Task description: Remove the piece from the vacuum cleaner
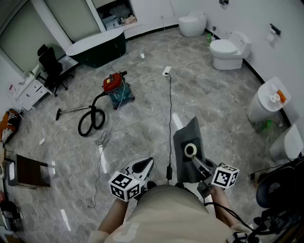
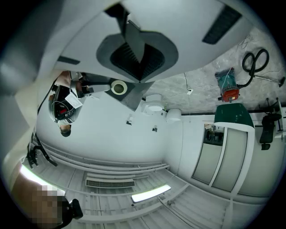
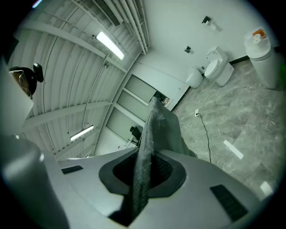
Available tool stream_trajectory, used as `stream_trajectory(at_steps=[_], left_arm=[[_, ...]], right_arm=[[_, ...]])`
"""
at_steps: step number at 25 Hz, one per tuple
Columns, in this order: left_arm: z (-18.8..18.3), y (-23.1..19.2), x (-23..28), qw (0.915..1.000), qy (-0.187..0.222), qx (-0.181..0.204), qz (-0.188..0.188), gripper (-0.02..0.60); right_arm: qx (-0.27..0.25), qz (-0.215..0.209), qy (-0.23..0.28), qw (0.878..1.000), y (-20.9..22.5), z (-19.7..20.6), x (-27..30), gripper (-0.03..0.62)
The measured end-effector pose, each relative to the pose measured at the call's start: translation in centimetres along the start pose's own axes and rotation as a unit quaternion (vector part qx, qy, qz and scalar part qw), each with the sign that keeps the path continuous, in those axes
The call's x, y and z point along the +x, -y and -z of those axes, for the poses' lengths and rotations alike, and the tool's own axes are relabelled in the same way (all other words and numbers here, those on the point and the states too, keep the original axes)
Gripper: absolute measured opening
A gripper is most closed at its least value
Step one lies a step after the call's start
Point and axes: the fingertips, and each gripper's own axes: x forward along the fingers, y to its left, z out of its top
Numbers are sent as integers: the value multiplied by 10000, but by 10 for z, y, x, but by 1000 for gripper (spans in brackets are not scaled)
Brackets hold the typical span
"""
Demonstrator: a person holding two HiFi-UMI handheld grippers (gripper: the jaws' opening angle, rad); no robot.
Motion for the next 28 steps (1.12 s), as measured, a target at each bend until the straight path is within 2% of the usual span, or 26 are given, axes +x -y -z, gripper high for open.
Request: stream_trajectory(at_steps=[8, 15, 22, 28], left_arm=[[0, 0, 0, 9999, -30, 96, -100, 2], [6, -13, 5, 9998, -13, -51, -195, 2], [5, -62, 13, 9998, 40, -190, -3, 2], [-24, -110, 25, 9992, 78, -135, 357, 2]], right_arm=[[-31, -98, -52, 9999, 5, 0, 6, 32], [137, -149, -205, 9996, 10, -5, 23, 34], [-39, 85, -267, 9996, 5, -10, 59, 34], [-21, 389, -129, 9992, -4, -24, 100, 34]])
